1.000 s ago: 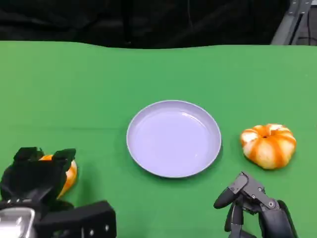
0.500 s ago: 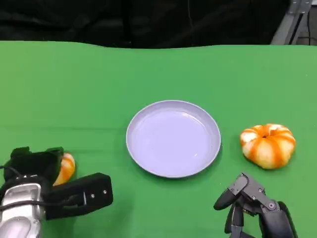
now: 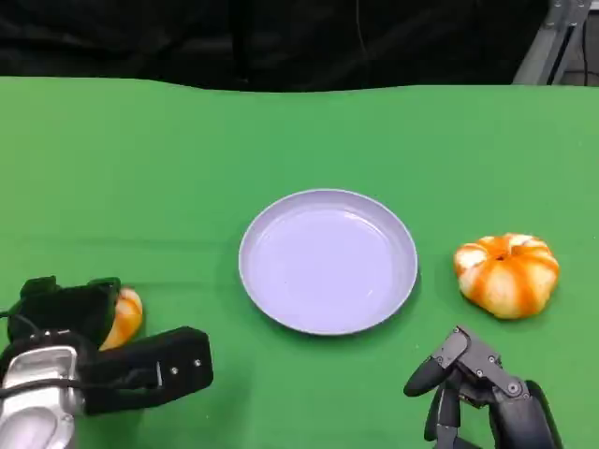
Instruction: Grasp the bread from the table and place it into the plate.
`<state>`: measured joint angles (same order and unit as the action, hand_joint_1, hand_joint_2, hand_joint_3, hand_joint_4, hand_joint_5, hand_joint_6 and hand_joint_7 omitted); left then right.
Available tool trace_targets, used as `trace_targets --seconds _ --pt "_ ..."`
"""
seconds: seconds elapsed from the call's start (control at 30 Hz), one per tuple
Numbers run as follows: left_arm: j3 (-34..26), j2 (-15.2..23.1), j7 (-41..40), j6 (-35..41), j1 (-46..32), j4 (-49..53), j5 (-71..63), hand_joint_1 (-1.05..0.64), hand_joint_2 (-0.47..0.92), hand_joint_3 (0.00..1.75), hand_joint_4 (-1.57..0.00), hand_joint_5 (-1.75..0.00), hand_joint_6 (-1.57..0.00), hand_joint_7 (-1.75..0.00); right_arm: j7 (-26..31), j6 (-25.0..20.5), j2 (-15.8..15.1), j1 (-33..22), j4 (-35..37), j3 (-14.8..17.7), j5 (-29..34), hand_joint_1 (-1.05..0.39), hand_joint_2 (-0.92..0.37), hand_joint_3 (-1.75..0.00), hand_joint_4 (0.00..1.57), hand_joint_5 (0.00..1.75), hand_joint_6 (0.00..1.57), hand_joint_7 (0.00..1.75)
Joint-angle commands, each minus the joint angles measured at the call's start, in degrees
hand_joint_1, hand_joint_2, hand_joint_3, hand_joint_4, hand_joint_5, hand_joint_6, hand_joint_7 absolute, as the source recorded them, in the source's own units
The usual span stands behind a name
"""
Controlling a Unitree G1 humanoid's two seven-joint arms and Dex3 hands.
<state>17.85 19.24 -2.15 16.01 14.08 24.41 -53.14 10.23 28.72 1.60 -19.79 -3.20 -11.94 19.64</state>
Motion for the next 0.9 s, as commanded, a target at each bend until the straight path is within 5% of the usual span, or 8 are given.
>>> trace_targets --seconds 0.03,0.1,0.17,0.43,0.57,0.7,0.9 --pt "-2.30 0.13 -26.01 -19.78 -3.07 -3.79 4.95 -0.12 0.50 0.83 -1.01 -1.70 -0.81 -1.63 0.06 -0.40 -0.62 -0.29 -0.71 0.25 -0.02 -0.16 -0.68 -1.45 0.84 1.75 0.43 1.75" --pt "-1.65 -0.33 -31.44 -23.70 -2.73 -7.50 4.38 -0.08 0.17 1.41 -1.06 -1.74 -0.88 -1.66 0.09 -0.58 -0.52 -0.35 -0.79 0.20 0.08 -0.16 -0.68 -1.45 0.84 1.75 0.43 1.75" --pt "-1.18 -0.98 -32.19 -24.73 -1.73 -7.92 4.23 -0.08 0.09 1.55 -1.08 -1.74 -0.88 -1.70 0.27 -0.26 -0.56 -0.11 -0.47 0.23 0.23 -0.15 -0.68 -1.45 0.84 1.75 0.43 1.75" --pt "0.70 -2.95 -33.91 -27.60 1.26 -6.90 3.41 -0.06 0.03 1.62 -1.10 -1.75 -0.88 -1.75 0.15 -0.27 -0.43 -0.13 -0.50 0.18 0.04 -0.15 -0.69 -1.47 0.83 1.75 0.44 1.75" --pt "3.15 -4.59 -33.02 -30.30 4.28 -6.00 3.59 -0.10 0.13 1.54 -1.07 -1.75 -0.93 -1.60 -0.17 -0.95 -0.26 -0.56 -1.22 0.02 -0.22 -0.15 -0.68 -1.46 0.85 1.75 0.44 1.75" --pt "5.56 -7.19 -33.12 -30.96 9.02 -1.35 3.07 -0.12 0.08 1.62 -1.08 -1.75 -0.87 -1.74 0.14 -0.72 -0.40 -0.57 -1.16 -0.01 0.26 -0.15 -0.68 -1.46 0.85 1.75 0.43 1.75" --pt "8.66 -11.64 -34.83 -31.25 17.38 10.62 3.10 -0.09 0.09 1.44 -1.08 -1.75 -0.85 -1.74 0.39 -0.26 -0.37 -0.31 -0.70 -0.25 0.34 -0.13 -0.68 -1.47 0.83 1.75 0.43 1.75"
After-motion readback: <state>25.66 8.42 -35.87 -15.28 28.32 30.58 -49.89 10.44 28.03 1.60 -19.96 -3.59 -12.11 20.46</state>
